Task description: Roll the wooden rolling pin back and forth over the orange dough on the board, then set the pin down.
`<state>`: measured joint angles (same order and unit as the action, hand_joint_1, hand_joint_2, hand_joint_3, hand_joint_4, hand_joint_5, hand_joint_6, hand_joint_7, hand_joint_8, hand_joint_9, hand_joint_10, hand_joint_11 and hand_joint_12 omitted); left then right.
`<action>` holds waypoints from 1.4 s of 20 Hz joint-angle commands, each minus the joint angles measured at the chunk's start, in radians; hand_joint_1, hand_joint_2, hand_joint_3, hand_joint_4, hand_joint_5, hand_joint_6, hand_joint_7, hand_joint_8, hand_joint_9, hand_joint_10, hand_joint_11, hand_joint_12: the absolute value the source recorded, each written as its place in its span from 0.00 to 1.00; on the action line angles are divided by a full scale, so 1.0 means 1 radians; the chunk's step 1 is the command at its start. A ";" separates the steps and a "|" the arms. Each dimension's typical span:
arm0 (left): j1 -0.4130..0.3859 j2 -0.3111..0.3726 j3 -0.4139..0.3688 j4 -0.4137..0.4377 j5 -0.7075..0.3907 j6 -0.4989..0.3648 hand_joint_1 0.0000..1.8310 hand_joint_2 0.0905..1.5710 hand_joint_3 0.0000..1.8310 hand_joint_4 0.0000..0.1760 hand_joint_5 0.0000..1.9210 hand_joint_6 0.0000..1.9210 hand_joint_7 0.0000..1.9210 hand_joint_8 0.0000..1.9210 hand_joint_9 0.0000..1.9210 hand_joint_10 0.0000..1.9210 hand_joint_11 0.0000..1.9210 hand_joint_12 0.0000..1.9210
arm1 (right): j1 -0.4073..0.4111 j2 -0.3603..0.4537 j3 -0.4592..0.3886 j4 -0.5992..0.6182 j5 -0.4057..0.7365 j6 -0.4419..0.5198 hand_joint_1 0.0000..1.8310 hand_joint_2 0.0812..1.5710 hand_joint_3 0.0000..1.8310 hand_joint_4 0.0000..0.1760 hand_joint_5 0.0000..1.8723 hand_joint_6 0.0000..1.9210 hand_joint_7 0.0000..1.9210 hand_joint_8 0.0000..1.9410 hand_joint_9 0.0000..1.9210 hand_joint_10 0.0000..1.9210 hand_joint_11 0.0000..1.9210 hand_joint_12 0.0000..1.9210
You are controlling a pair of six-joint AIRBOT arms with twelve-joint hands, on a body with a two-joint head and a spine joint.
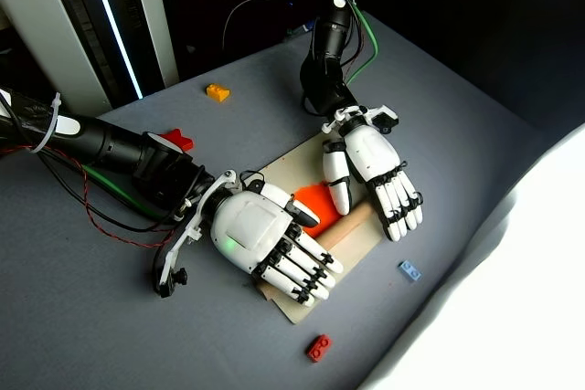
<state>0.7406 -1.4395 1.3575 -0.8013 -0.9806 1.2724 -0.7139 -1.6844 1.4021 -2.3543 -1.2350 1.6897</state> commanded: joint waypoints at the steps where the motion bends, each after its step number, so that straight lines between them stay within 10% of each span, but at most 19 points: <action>1: 0.009 0.004 -0.002 0.008 -0.029 -0.010 0.00 0.94 0.00 0.00 0.11 0.00 0.12 0.00 0.10 0.00 0.00 0.14 | -0.009 0.003 -0.004 -0.025 -0.053 -0.001 0.00 0.98 0.00 0.00 0.26 0.01 0.27 0.00 0.23 0.01 0.00 0.58; 28: 0.140 0.067 -0.164 0.051 -0.204 -0.088 0.00 0.94 0.00 0.00 0.10 0.00 0.12 0.00 0.10 0.00 0.00 0.15 | -0.061 0.029 -0.123 -0.043 -0.150 -0.077 0.00 0.97 0.00 0.00 0.25 0.00 0.25 0.00 0.22 0.00 0.00 0.55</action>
<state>0.8677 -1.3724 1.1950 -0.7490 -1.1625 1.1900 -0.7647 -1.6550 1.2816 -2.3688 -1.3403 1.6165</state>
